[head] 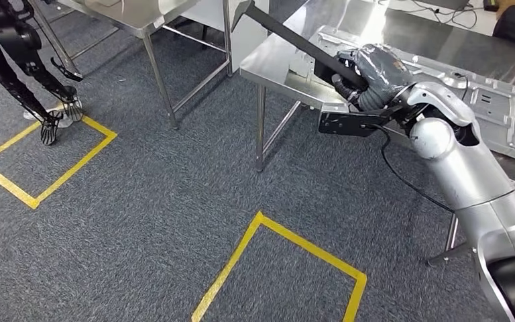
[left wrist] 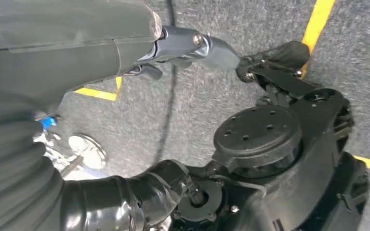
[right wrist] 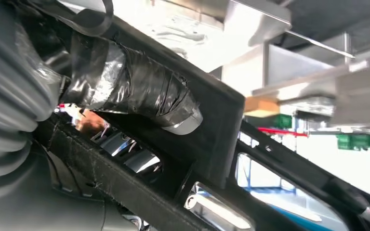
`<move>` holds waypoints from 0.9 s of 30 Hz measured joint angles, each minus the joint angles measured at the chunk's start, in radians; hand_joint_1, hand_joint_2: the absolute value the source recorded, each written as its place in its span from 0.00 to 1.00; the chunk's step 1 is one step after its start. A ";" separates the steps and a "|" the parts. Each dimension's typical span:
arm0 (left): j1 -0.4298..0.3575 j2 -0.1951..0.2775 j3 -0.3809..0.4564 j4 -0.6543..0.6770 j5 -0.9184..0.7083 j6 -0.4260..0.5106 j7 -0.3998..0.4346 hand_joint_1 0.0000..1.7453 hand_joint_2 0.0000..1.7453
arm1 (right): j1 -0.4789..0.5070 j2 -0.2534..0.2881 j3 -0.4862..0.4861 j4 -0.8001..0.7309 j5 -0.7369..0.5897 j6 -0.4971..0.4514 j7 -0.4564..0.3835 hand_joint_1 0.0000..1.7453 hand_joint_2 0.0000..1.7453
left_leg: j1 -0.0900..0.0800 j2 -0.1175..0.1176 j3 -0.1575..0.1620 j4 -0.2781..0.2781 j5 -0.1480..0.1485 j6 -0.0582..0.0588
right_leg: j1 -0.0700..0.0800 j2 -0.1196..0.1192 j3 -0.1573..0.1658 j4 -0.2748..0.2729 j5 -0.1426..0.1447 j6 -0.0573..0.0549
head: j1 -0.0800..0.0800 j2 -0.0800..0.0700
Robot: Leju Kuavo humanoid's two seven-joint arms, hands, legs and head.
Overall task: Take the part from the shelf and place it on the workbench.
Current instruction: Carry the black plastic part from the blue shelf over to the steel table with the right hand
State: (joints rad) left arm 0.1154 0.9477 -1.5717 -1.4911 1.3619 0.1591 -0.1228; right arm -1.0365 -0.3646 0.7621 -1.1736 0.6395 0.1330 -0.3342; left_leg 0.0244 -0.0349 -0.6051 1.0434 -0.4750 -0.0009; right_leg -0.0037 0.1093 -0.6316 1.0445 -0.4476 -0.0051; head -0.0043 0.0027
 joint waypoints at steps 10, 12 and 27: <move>-0.003 -0.008 0.000 0.019 -0.006 -0.008 0.003 0.00 1.00 | 0.001 0.006 0.010 0.011 0.007 -0.001 0.003 1.00 1.00 | 0.000 0.086 0.058 -0.015 -0.035 0.028 | -0.002 -0.120 -0.115 0.176 -0.011 0.021 | 0.000 0.000; -0.003 -0.010 0.000 0.021 -0.007 -0.009 0.003 0.00 1.00 | -0.003 0.006 0.010 0.012 0.007 -0.001 0.003 1.00 1.00 | -0.004 0.102 0.077 -0.018 -0.050 0.021 | 0.014 -0.161 -0.056 0.054 0.043 0.003 | 0.000 0.000; -0.008 -0.023 -0.004 0.045 -0.005 -0.019 0.005 0.00 1.00 | -0.005 0.040 0.027 0.034 0.081 -0.025 0.030 1.00 1.00 | -0.002 0.037 -0.050 0.061 0.036 -0.019 | 0.009 -0.068 0.072 -0.019 -0.044 -0.026 | -0.002 0.000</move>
State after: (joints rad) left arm 0.1072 0.9250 -1.5755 -1.4463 1.3570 0.1397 -0.1180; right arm -1.0411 -0.3248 0.7886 -1.1392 0.7207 0.1083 -0.3042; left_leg 0.0223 0.0018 -0.6547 1.1045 -0.4390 -0.0198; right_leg 0.0054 0.0413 -0.5594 1.0254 -0.4921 -0.0308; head -0.0067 0.0027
